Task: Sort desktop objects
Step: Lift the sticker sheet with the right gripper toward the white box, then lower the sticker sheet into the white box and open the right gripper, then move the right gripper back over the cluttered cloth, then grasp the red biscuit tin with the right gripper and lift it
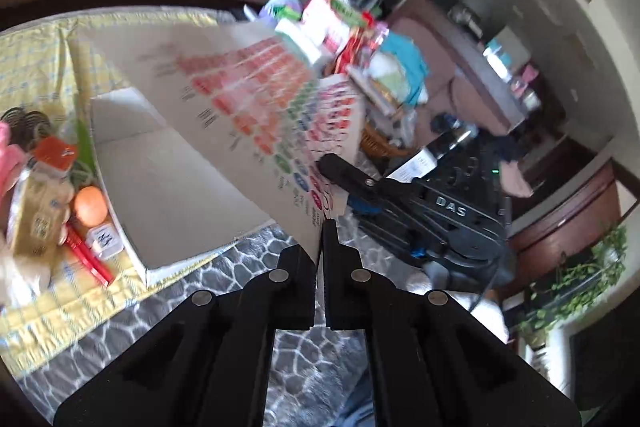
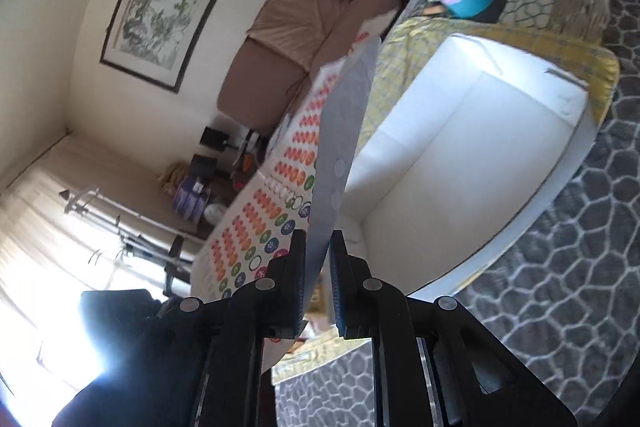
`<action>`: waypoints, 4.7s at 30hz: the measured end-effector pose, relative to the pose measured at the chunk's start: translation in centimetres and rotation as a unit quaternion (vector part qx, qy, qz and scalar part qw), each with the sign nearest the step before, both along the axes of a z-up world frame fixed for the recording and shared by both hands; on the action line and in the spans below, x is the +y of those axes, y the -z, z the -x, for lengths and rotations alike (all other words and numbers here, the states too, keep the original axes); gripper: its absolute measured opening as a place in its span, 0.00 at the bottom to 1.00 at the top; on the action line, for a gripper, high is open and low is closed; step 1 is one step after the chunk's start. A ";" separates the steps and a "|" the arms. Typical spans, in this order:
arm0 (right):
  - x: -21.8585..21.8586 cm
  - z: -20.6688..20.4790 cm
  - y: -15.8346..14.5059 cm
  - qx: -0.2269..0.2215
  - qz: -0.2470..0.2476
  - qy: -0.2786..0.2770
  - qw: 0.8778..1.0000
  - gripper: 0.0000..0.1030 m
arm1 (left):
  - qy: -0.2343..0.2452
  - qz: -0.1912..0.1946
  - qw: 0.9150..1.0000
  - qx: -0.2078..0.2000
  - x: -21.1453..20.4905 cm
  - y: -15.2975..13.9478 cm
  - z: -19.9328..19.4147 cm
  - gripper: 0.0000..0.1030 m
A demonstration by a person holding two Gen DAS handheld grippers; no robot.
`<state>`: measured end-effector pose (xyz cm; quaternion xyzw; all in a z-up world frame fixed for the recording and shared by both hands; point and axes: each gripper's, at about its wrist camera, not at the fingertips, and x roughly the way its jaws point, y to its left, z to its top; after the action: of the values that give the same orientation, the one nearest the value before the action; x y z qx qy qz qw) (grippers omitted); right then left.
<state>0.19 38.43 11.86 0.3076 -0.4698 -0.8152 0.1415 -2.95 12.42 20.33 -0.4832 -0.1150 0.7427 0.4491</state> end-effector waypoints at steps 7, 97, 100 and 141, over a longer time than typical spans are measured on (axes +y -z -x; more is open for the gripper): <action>0.6 3.7 3.7 -0.068 -0.029 0.017 0.997 0.14 | 0.009 0.095 0.994 -0.053 3.8 4.5 6.2 0.05; -4.3 15.4 5.5 -0.304 -0.647 -0.346 0.608 0.31 | 0.006 0.174 0.985 -0.012 -1.2 6.9 5.6 0.79; -4.5 14.3 4.0 -0.294 -0.646 -0.345 0.614 0.36 | 0.002 0.171 0.985 -0.013 -2.1 6.5 5.4 0.79; -46.8 20.9 4.6 -0.146 -0.436 -0.355 0.814 0.73 | -0.347 0.088 0.933 -0.039 -33.1 14.3 0.1 1.00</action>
<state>-20.66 -8.33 7.28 0.5976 0.0614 -0.7734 0.2024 -3.09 -20.65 6.02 -0.4796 -0.2272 0.8398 0.1144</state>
